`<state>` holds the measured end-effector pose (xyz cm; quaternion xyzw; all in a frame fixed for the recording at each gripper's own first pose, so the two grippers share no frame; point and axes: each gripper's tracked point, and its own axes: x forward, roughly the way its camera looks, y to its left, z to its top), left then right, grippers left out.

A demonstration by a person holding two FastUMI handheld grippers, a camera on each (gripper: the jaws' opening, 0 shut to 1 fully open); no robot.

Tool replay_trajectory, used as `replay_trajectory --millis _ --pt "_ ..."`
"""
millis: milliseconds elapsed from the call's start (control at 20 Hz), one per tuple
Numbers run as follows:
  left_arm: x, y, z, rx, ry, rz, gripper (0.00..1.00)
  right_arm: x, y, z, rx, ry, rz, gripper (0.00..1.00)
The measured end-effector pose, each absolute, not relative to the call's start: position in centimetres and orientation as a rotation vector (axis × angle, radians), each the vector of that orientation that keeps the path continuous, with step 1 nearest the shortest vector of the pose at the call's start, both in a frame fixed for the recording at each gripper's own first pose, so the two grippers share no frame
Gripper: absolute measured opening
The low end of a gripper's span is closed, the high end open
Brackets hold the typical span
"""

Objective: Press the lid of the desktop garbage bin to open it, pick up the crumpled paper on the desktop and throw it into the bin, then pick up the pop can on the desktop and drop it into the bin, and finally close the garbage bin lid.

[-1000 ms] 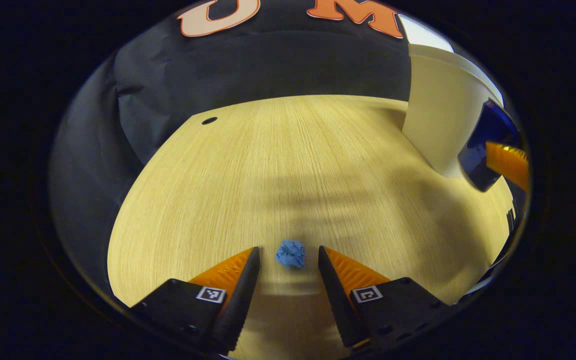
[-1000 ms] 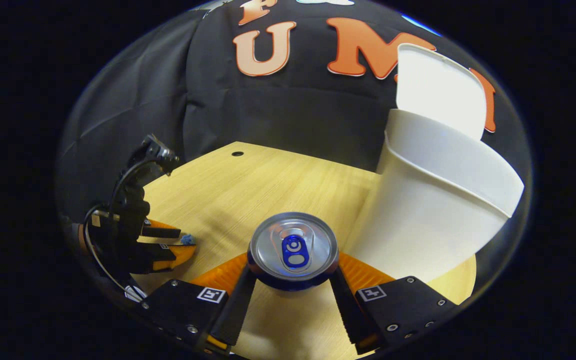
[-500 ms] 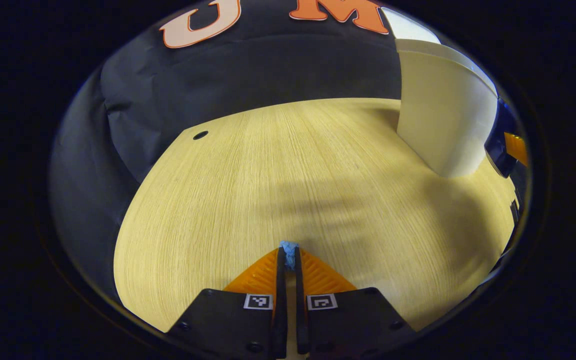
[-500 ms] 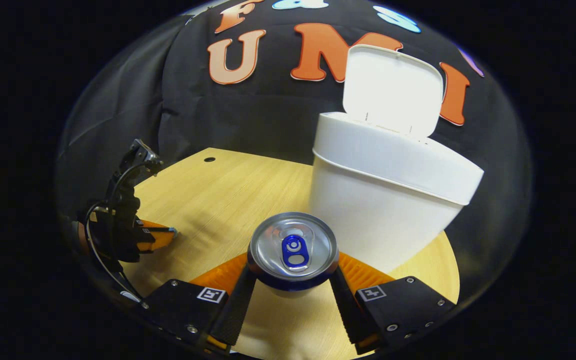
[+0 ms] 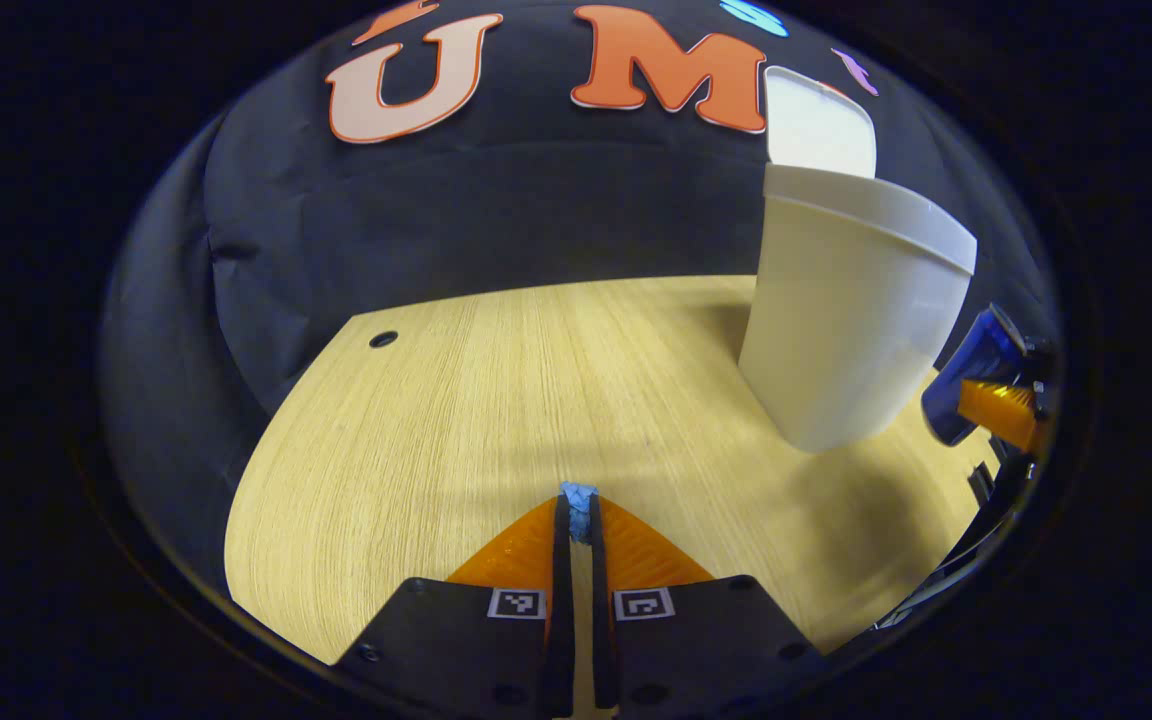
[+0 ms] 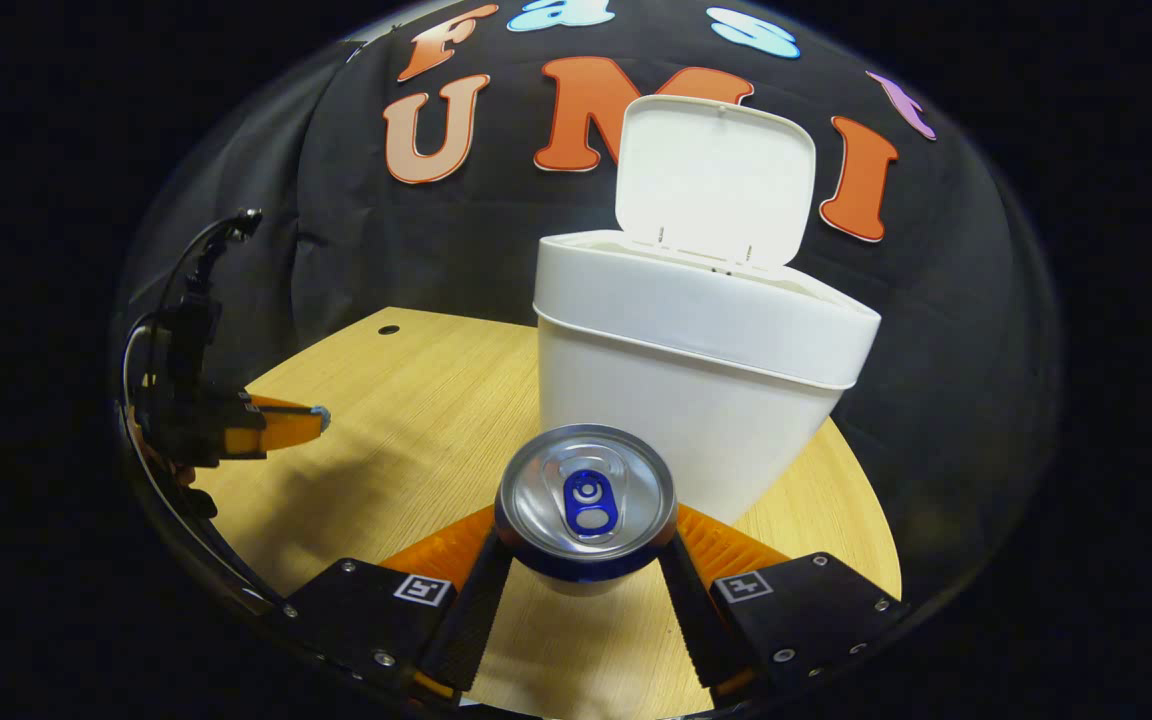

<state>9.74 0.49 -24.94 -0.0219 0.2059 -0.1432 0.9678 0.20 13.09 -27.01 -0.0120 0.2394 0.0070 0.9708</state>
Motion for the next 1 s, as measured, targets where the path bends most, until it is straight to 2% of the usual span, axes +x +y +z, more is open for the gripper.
replay_trajectory --millis 250,300,350,550,600,650,1000 --pt "9.7 0.5 -24.9 -0.044 0.416 -0.289 0.14 -0.5 11.3 -26.6 -0.024 0.467 -0.008 0.81" --pt "9.7 0.5 -24.9 -0.044 0.416 -0.289 0.08 -0.7 10.9 -26.5 -0.02 0.463 -0.012 0.81" --pt "9.0 1.0 -25.3 -0.025 0.455 -0.286 0.11 -0.9 10.6 -26.5 -0.02 0.461 -0.02 0.81" --pt "9.7 -3.0 -20.3 -0.038 0.393 -0.344 0.11 -1.7 9.5 -26.7 -0.014 0.461 -0.033 0.81" --pt "9.9 -3.7 -19.3 -0.036 0.374 -0.361 0.14 -2.0 9.2 -26.7 -0.018 0.463 -0.04 0.81" --pt "10.0 -4.5 -18.4 -0.035 0.361 -0.377 0.11 -2.3 9.0 -26.8 -0.018 0.461 -0.044 0.81" --pt "10.2 -10.4 -14.3 -0.034 0.278 -0.507 0.11 -4.2 6.6 -26.9 0.01 0.462 -0.112 0.81"
